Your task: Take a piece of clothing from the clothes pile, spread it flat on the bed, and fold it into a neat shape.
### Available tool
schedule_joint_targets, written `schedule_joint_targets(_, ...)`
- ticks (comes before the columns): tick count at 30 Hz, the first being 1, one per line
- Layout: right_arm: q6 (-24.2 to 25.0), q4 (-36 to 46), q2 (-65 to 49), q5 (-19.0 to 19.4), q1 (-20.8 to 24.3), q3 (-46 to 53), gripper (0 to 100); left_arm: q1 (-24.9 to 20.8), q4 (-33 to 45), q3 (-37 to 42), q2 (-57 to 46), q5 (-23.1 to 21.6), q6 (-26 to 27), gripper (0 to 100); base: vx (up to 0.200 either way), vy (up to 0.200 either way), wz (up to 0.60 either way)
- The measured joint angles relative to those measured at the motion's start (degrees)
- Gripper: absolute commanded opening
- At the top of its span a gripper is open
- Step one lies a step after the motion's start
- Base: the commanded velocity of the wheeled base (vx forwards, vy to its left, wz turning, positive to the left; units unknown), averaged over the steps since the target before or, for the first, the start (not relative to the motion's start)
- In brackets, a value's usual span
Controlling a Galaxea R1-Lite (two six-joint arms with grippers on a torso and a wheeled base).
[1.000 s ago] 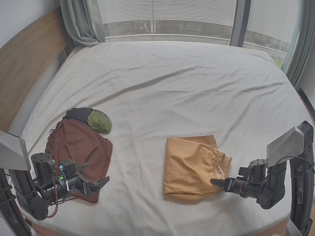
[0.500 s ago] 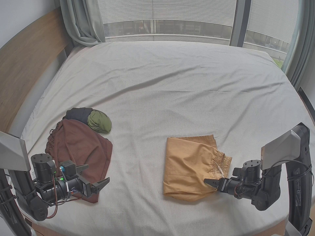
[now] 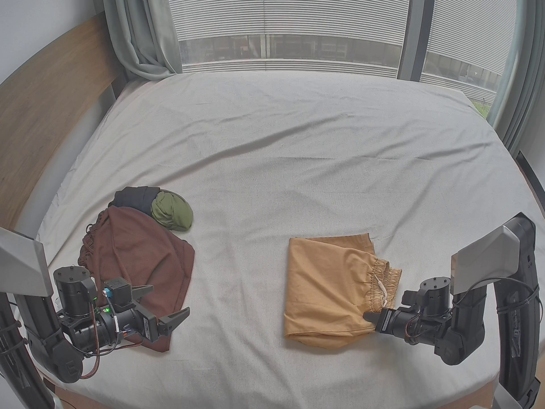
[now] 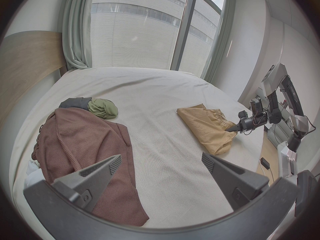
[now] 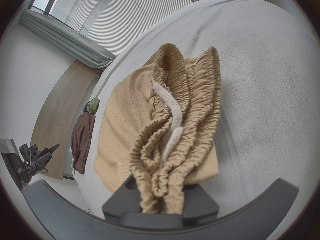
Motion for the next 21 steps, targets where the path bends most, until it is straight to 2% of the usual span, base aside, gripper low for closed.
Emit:
schedule_joint_targets(12, 0.46, 0.06, -5.66, 1.29, 2.05, -0.09, 0, 0.07, -0.02, 0.00, -0.20, -0.02, -0.01, 100, 0.000, 0.000, 0.00)
schedule_joint_targets(21, 1.84, 0.04, -12.82, 2.46, 5.22, -0.63, 0, 0.00, -0.02, 0.09, -0.57, -0.02, -0.01, 100, 0.000, 0.000, 0.00)
